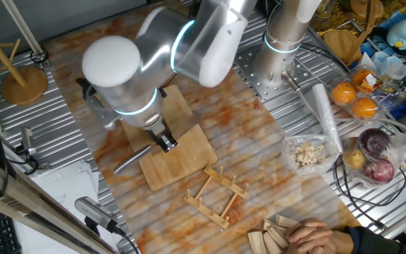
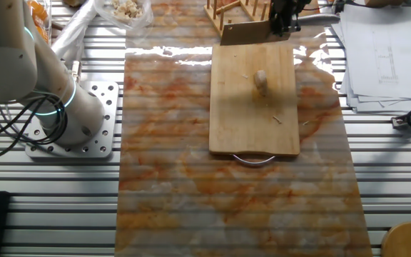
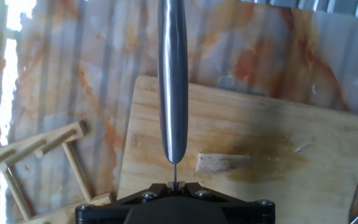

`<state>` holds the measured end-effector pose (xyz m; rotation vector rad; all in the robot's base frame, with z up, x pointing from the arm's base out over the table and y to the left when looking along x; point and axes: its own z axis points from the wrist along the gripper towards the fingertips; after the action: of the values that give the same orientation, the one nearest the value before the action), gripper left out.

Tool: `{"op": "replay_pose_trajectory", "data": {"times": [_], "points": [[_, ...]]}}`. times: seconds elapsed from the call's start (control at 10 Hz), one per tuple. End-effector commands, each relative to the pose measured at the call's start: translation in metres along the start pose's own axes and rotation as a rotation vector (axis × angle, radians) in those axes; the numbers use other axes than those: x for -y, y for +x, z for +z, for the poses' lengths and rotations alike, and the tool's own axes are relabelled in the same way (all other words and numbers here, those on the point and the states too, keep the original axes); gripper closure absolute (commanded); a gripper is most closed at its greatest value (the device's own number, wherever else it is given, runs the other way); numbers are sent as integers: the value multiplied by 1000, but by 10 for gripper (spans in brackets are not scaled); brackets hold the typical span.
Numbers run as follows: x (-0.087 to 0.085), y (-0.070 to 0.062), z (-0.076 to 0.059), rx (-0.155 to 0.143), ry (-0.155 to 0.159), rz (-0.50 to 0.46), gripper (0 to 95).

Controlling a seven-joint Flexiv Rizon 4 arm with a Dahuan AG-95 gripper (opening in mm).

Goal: Slice the lotus root

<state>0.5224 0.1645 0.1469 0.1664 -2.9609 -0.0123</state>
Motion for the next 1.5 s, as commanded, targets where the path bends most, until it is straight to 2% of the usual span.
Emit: {"op": "replay_pose_trajectory", "data": {"times": [0.1, 0.2, 0.4, 0.8, 0.9, 1.1, 1.3, 1.5], "points": [[0, 0, 0, 73, -25, 149, 950], [0, 0, 0, 88, -17, 128, 950], [0, 0, 0, 76, -17, 67, 950], [27, 7, 34, 68, -14, 24, 950], [30, 8, 36, 62, -14, 23, 950], [32, 9, 44, 52, 18, 21, 950], [38, 8, 58, 50, 26, 25, 950], [40, 8, 63, 51, 33, 30, 950]]}}
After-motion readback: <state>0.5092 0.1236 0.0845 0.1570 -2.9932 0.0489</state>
